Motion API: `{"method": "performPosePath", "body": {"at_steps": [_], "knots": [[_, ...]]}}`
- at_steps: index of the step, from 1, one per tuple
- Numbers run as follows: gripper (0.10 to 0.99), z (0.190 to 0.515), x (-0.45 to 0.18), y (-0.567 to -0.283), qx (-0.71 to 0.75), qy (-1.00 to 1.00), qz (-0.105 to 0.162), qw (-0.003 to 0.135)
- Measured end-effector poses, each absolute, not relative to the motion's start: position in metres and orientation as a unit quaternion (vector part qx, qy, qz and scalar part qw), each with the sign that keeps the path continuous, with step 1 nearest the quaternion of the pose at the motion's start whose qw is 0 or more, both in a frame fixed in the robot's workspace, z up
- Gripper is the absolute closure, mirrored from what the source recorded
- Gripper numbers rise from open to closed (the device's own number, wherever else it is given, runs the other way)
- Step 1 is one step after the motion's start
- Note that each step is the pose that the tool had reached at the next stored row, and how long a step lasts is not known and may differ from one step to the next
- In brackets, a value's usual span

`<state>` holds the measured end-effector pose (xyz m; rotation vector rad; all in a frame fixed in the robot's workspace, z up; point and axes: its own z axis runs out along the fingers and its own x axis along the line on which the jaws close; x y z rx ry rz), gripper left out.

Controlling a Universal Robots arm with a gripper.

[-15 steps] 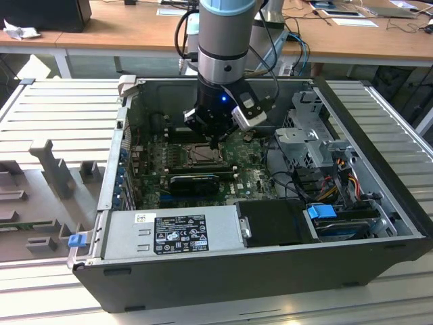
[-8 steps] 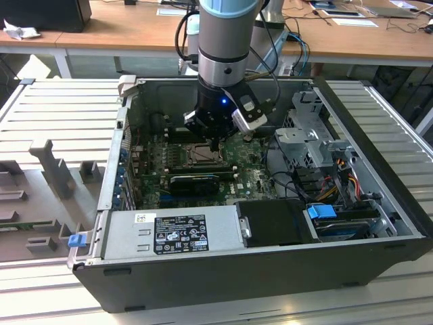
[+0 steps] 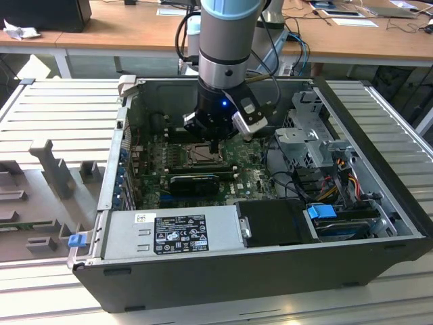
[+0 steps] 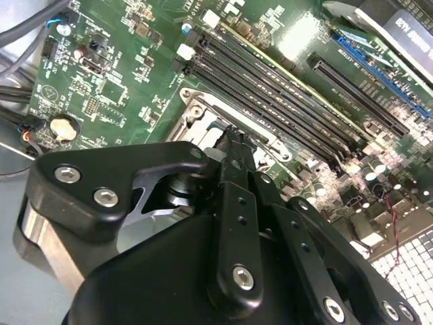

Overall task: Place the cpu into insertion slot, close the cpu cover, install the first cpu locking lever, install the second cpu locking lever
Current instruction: 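Install the second cpu locking lever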

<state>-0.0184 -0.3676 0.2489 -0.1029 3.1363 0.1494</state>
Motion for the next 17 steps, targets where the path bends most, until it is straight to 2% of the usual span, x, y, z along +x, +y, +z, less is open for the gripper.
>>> {"method": "performPosePath", "body": {"at_steps": [2, 17], "knots": [[0.980, 0.2485, -0.0184, -0.3696, -0.033, 0.998, 0.048, -0.004], [0.980, 0.2474, -0.0187, -0.3759, -0.033, 0.998, 0.051, -0.005]]}}
